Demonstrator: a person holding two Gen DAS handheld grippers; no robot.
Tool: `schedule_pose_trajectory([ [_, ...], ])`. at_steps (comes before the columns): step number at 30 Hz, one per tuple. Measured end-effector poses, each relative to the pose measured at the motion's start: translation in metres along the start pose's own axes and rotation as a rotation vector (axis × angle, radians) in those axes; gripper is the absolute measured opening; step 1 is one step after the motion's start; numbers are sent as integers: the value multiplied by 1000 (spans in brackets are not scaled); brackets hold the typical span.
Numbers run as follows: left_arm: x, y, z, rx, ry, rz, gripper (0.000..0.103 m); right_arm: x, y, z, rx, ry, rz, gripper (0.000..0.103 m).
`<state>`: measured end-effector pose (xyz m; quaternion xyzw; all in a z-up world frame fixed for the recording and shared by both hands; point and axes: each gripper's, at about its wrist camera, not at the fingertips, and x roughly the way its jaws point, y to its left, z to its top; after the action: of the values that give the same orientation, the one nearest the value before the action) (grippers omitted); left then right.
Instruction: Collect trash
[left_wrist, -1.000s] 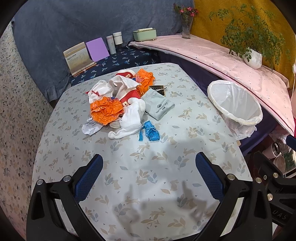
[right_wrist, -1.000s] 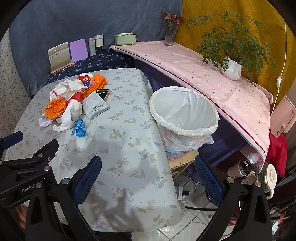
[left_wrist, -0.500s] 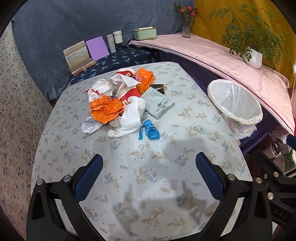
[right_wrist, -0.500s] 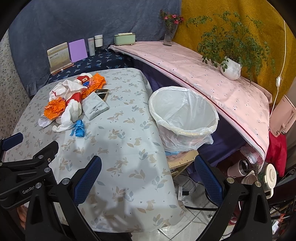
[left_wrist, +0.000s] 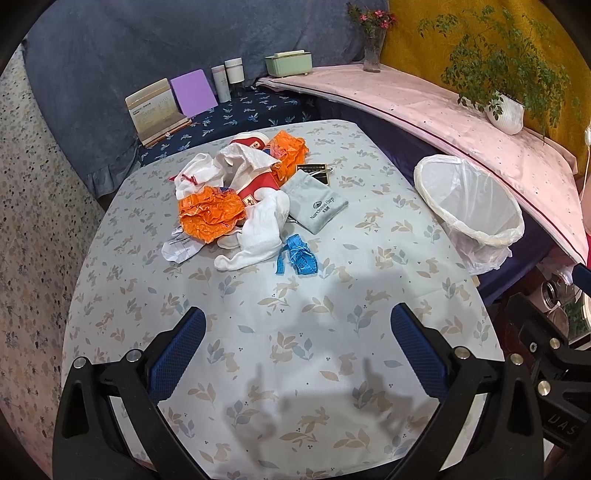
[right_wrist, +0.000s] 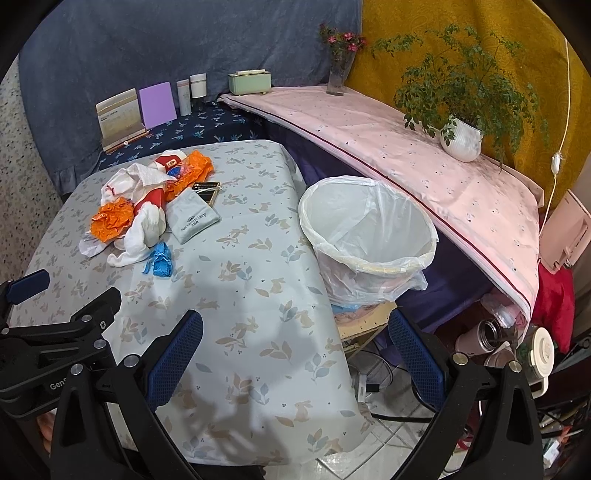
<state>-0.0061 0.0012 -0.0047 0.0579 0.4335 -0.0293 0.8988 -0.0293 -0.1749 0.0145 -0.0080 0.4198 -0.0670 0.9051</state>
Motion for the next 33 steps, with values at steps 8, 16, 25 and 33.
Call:
schedule_pose_trajectory([
  [8, 0, 1, 1, 1, 2, -1, 96, 0, 2, 0, -5, -5, 2, 96],
  [16, 0, 2, 2, 2, 2, -5, 96, -1, 2, 2, -7, -12, -5, 96],
  [25, 0, 3, 4, 3, 10, 1, 96, 0, 3, 2, -14, -19, -14, 96],
  [33, 0, 2, 4, 6, 3, 4, 96, 0, 1, 1, -9, -26, -12, 96],
])
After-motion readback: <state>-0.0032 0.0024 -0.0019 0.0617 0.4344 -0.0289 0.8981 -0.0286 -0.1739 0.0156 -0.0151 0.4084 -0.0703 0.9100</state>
